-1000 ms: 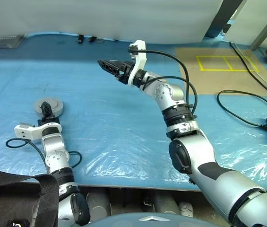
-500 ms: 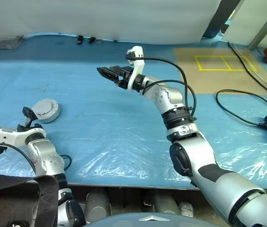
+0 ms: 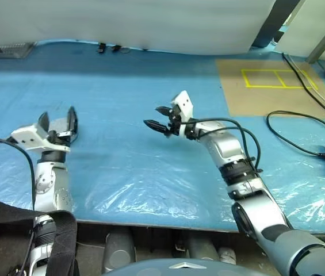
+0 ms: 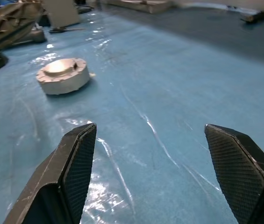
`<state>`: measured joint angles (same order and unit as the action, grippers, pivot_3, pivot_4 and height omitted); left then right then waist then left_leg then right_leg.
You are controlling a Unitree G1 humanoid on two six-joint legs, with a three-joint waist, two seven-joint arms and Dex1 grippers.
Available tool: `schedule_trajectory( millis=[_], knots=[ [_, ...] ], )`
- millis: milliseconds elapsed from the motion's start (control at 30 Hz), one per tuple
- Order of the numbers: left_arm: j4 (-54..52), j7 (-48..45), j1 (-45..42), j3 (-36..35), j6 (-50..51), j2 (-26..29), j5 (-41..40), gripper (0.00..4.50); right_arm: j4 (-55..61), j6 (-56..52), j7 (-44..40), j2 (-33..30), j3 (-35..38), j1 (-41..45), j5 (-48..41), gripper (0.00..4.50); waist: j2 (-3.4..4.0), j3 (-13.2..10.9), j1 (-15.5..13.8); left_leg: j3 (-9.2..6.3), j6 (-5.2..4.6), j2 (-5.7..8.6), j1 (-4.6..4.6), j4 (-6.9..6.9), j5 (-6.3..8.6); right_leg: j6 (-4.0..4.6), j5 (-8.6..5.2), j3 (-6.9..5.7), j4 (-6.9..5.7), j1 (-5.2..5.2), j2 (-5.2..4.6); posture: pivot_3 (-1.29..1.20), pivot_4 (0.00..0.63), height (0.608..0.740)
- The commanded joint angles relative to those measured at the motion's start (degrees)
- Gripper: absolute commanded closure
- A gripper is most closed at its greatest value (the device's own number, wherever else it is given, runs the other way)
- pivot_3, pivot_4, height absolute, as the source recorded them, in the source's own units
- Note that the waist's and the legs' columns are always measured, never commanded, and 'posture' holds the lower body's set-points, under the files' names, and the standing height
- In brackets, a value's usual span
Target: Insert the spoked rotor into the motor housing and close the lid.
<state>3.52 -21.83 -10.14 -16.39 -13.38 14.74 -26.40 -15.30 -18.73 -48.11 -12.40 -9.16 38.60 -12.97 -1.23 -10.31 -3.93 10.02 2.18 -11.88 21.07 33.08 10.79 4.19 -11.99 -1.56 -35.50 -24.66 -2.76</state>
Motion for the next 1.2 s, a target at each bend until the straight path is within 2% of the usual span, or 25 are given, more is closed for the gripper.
schedule_trajectory(
  millis=[33, 100, 267, 367, 667, 1033, 1200],
  knots=[
    [-5.37, -6.69, 1.24, 2.40, 1.76, 2.95, -1.26, 0.00, 6.29, -0.53, -3.71, -2.26, 0.39, -2.01, -2.44, 0.30, 0.00, 0.00, 0.04, 0.00, 0.00, 0.00, -0.02, 0.00, 0.00, 0.00, 0.00, 0.00, 0.00, 0.00, 0.01, 0.00, 0.150, 0.740],
    [-7.85, -10.02, 2.50, 4.24, 4.55, 4.57, -2.46, 0.00, 7.06, -1.86, -4.59, -3.48, 1.31, -2.64, -3.47, 0.04, 0.01, 0.00, 0.08, 0.02, -0.01, 0.00, -0.07, 0.00, 0.00, 0.01, 0.00, 0.03, -0.02, 0.01, 0.01, 0.00, 0.150, 0.740],
    [-12.05, -15.43, 5.44, 8.66, 11.54, 7.40, -3.49, 0.00, 11.02, -6.38, -10.42, -7.59, 1.09, -5.02, -7.33, 0.04, 0.04, 0.01, -0.06, 0.05, -0.02, 0.00, -0.08, 0.00, 0.01, 0.01, -0.01, 0.06, -0.03, 0.02, -0.01, 0.00, 0.150, 0.740],
    [-11.33, -17.00, 4.97, 9.85, 11.97, 7.13, -2.78, 0.00, 10.95, -5.23, -10.22, -8.12, 0.55, -5.72, -6.41, 0.04, 0.04, 0.01, -0.05, 0.05, -0.02, 0.00, -0.08, 0.00, 0.01, 0.01, -0.01, 0.06, -0.02, 0.02, 0.00, 0.00, 0.150, 0.740],
    [-7.83, -17.71, 4.28, 10.57, 10.97, 5.73, 0.57, 0.00, 15.04, -9.28, -8.99, -8.64, 1.78, -8.47, -8.91, 0.04, 0.06, 0.02, -0.02, 0.04, -0.02, 0.01, -0.05, -0.02, 0.01, 0.01, -0.01, 0.06, 0.06, 0.03, 0.01, 0.00, 0.150, 0.740],
    [-7.44, -18.01, 3.80, 9.51, 11.46, 6.76, 1.80, 0.00, 13.82, -5.97, -6.19, -7.44, -0.29, -8.67, -6.41, 0.04, 0.07, 0.02, 0.00, 0.04, -0.02, 0.01, -0.07, -0.02, 0.01, 0.01, -0.01, 0.06, 0.05, 0.03, 0.01, 0.00, 0.150, 0.740],
    [-8.84, -16.90, 4.36, 9.87, 11.51, 6.16, 2.41, 0.00, 14.33, -6.20, -7.36, -7.37, -1.16, -8.74, -6.43, 0.04, 0.07, 0.02, -0.02, 0.04, -0.02, 0.01, -0.06, -0.03, 0.01, 0.01, -0.01, 0.06, 0.06, 0.03, 0.00, 0.00, 0.150, 0.740]
  ],
)
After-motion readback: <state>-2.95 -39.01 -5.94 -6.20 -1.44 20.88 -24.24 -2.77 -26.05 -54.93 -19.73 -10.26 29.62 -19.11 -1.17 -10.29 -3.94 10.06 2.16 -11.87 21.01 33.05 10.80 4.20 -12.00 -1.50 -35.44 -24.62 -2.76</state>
